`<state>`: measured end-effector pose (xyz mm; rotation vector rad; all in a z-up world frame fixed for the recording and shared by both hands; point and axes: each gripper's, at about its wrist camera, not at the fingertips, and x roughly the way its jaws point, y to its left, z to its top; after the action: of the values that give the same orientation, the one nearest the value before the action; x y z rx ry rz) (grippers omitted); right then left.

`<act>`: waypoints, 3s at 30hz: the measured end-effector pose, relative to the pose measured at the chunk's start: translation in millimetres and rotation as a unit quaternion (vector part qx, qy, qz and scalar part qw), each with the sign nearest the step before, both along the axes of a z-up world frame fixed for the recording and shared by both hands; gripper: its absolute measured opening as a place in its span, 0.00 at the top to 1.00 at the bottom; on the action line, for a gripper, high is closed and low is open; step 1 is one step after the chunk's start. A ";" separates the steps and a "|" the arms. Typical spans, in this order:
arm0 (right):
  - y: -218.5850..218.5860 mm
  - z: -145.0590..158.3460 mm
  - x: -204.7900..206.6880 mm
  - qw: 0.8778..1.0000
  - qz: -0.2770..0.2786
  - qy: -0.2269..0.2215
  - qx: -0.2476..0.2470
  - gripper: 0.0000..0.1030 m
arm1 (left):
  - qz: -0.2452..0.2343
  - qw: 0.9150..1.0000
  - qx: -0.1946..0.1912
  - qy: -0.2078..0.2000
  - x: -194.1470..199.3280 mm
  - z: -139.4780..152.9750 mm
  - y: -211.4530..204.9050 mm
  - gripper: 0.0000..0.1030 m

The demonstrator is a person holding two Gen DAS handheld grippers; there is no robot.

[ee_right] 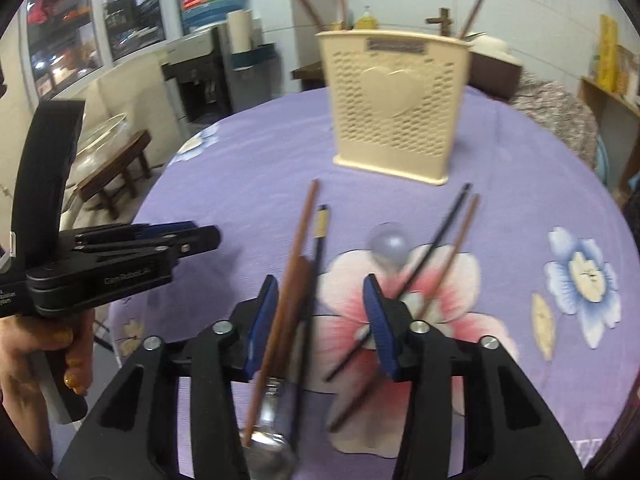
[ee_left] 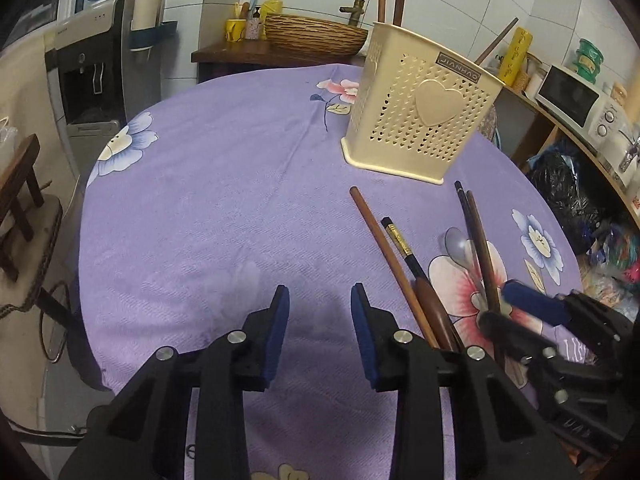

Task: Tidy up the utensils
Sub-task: 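Move both open tools back toward the remaining utensils on the table, then grasp a wooden chopstick with the left tool while the right tool grasps a brown wooden spoon, then lower the chopstick and wooden spoon into the cream holder and open both tools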

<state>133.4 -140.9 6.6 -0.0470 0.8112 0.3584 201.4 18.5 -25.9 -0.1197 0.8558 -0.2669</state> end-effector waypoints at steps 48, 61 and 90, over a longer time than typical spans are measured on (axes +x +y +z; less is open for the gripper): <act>31.0 -27.1 39.7 0.996 -0.009 0.071 -0.052 0.81 | -0.003 1.000 0.002 -0.010 -4.7 12.7 0.9 0.68; -14.9 -9.5 9.2 0.995 -0.055 0.052 0.063 0.83 | -0.019 0.999 -0.019 0.046 55.6 -1.6 -44.7 0.68; -35.4 14.7 -4.0 0.991 -0.036 0.028 0.126 0.84 | 0.013 1.000 -0.004 -0.008 62.5 30.3 -58.6 0.92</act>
<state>129.4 -176.3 21.4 0.2290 0.8159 0.3926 263.9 -40.1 4.4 -0.1362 0.8372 -0.2475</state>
